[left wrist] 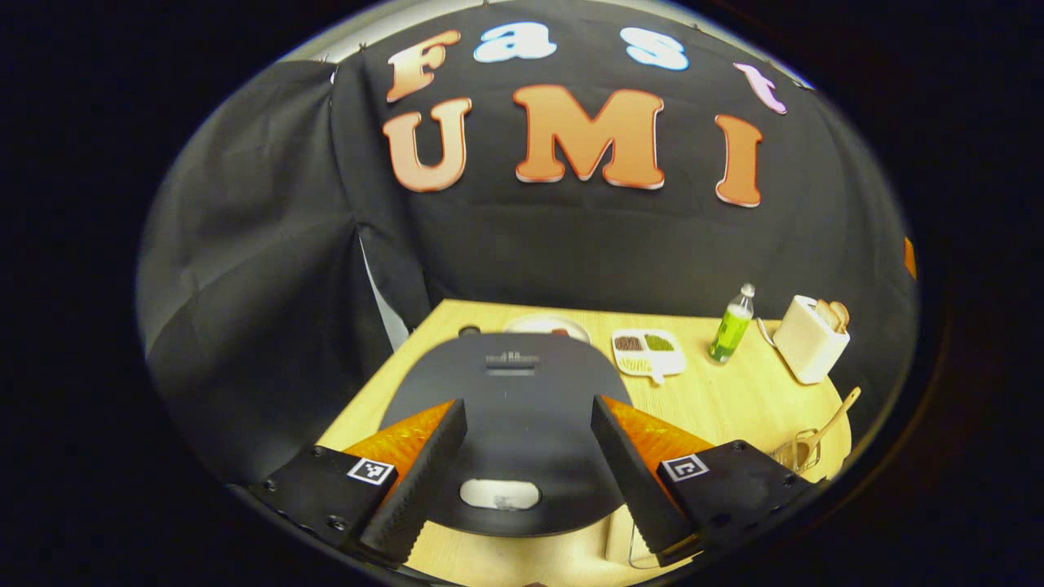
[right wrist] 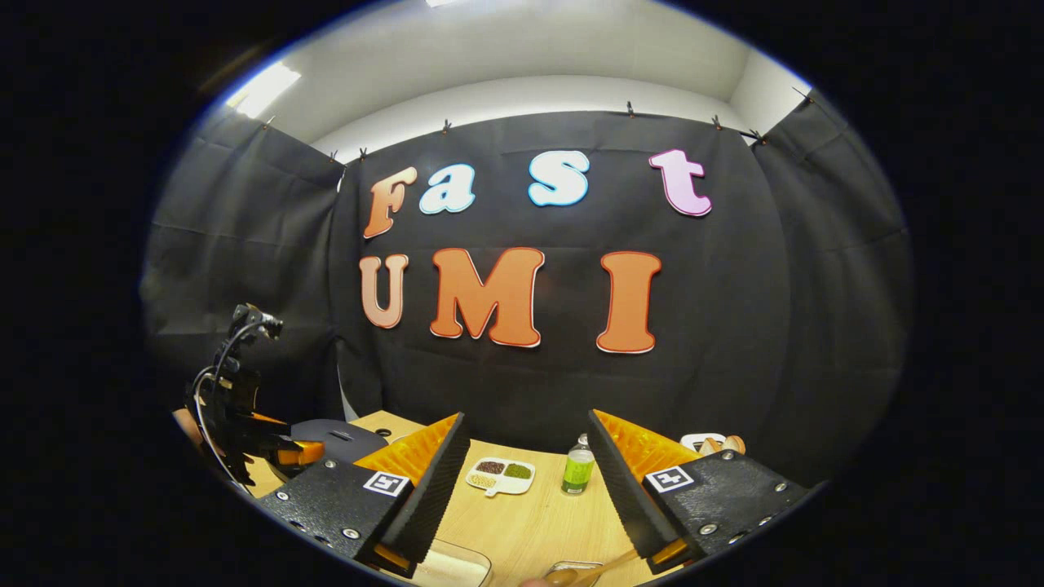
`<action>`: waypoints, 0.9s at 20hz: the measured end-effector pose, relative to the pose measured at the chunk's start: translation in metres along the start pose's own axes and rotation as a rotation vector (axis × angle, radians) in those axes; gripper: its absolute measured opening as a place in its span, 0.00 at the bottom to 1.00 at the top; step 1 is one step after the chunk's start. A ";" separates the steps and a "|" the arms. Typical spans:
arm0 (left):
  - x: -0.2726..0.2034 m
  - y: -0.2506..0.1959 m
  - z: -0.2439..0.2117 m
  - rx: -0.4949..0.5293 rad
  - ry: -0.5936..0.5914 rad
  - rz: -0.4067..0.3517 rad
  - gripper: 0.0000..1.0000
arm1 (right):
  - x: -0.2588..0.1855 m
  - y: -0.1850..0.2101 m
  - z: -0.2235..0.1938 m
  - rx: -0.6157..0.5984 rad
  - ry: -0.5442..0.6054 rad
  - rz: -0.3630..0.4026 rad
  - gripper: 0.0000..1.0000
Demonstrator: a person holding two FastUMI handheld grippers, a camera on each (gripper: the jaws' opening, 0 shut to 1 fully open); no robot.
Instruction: Close the left gripper, press the button to open the rice cooker; take a wooden spoon from the chopstick holder with the right hand, scoop a spoonful of rice and pour it into the rice cooker, then put the wooden spoon back into the chopstick holder.
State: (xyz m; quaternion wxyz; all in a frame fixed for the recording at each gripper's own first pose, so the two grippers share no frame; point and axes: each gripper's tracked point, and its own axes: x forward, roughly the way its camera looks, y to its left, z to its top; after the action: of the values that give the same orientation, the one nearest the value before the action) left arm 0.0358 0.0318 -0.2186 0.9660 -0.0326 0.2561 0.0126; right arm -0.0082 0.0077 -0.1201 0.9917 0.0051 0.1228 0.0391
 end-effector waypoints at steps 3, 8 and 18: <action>-0.036 -0.005 0.058 0.025 -0.163 -0.025 1.00 | 0.002 0.013 0.010 -0.003 -0.019 0.019 0.90; -0.087 -0.007 0.134 0.111 -0.400 -0.026 0.97 | 0.004 0.032 0.022 0.023 -0.042 0.039 0.90; -0.137 -0.006 0.176 0.097 -0.586 -0.039 0.97 | 0.002 0.033 0.045 0.020 -0.116 0.018 0.90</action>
State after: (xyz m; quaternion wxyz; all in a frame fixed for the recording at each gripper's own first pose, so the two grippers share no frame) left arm 0.0043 0.0366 0.0020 0.9993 0.0135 -0.0340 -0.0091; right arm 0.0022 0.0406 -0.0765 0.9966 0.0185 0.0652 0.0467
